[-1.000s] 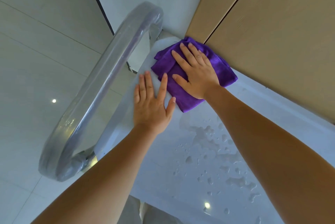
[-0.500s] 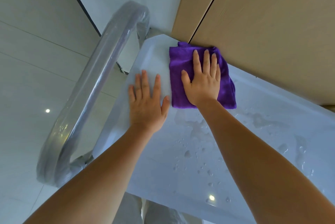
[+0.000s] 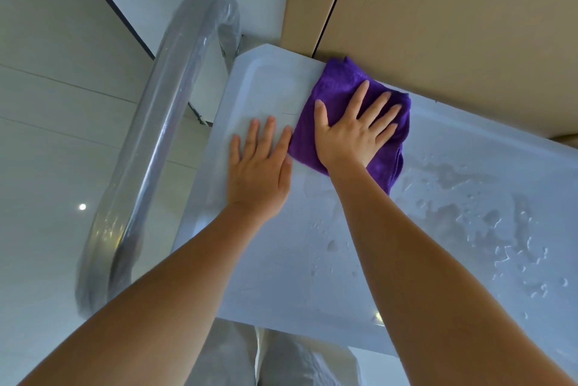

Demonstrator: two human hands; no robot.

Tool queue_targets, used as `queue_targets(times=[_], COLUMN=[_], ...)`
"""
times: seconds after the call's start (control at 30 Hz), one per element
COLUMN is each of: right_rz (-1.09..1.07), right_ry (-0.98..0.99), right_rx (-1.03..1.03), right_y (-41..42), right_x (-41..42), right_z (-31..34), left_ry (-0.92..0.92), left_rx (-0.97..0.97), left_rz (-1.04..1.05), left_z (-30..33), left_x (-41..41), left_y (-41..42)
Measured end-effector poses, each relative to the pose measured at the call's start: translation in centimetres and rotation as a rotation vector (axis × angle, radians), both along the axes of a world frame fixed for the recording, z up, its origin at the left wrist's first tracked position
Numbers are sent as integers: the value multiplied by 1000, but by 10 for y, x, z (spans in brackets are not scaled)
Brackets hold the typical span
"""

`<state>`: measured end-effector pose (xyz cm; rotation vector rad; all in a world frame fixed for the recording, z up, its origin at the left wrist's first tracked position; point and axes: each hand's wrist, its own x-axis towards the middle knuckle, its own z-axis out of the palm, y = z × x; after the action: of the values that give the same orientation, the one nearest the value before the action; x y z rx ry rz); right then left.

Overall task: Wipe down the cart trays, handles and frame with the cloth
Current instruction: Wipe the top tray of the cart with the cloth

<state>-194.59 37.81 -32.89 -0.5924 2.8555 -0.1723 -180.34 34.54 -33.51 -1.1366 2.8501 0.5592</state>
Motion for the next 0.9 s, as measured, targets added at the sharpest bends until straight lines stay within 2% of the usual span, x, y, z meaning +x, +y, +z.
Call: queue_targets(times=[0.2, 0.3, 0.4, 0.63, 0.7, 0.83, 0.9], right_rz=[16, 25, 40, 78, 82, 82, 84], right_ry=[-16, -24, -35, -49, -52, -48, -44], right_rx=[-11, -12, -17, 4, -2, -11, -7], right_y=[11, 15, 22, 41, 42, 40, 40], right_x=[18, 29, 39, 72, 72, 66, 65], right_z=[1, 1, 3, 3, 3, 4, 3], left_ry=[-33, -107, -163, -176, -146, 62, 86], left_rx=[47, 53, 139, 223, 240, 67, 38], left_rz=[-41, -76, -91, -117, -123, -162, -187], left_z=[5, 6, 10, 17, 21, 27, 27], left_x=[4, 5, 2, 3, 6, 37, 56], left_y=[-3, -5, -9, -13, -15, 4, 29])
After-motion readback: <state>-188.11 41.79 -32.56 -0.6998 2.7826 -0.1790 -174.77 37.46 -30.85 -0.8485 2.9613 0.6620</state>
